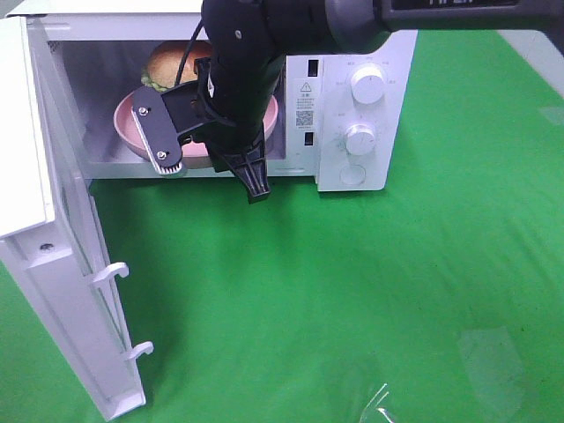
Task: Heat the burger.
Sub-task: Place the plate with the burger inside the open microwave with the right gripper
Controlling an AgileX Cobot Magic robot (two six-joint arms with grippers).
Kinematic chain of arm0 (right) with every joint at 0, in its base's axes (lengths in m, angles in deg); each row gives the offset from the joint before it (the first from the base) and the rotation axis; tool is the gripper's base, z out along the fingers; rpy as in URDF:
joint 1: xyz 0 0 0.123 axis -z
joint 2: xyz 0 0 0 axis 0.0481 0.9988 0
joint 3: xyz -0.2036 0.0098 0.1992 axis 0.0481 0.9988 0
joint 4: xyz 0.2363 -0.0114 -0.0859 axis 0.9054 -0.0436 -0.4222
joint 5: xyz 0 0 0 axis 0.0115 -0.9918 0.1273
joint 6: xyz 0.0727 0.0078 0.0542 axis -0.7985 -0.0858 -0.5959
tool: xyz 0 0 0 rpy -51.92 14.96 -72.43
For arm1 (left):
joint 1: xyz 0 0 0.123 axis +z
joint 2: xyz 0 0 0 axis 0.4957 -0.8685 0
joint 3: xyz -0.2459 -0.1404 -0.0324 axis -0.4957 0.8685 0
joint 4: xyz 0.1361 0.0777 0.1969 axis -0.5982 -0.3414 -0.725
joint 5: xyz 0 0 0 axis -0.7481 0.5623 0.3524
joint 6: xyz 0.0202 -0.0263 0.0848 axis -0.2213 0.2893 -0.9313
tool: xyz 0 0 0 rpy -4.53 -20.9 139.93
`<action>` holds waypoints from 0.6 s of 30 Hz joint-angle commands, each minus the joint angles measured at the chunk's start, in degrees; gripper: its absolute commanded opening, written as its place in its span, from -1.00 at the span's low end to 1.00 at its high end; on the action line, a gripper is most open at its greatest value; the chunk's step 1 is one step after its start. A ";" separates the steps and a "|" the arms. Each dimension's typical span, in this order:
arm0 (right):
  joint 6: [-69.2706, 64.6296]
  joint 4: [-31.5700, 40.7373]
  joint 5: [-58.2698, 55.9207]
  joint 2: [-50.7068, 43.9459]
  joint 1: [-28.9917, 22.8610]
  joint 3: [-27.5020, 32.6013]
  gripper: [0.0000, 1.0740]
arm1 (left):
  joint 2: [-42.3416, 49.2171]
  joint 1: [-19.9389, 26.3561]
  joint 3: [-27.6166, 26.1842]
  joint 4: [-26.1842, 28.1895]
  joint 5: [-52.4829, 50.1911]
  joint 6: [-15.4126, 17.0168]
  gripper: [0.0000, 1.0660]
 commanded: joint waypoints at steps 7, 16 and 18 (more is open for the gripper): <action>-3.21 -1.66 2.41 3.50 1.66 -8.14 -1.00 | 0.34 -0.11 0.11 0.06 0.11 0.23 0.87; -3.38 -1.15 2.52 7.62 2.98 -12.83 -1.00 | 0.34 -0.11 0.11 0.06 0.11 0.23 0.87; -3.38 -0.23 2.81 8.48 2.98 -13.81 -1.00 | 0.34 -0.11 0.11 0.06 0.11 0.23 0.87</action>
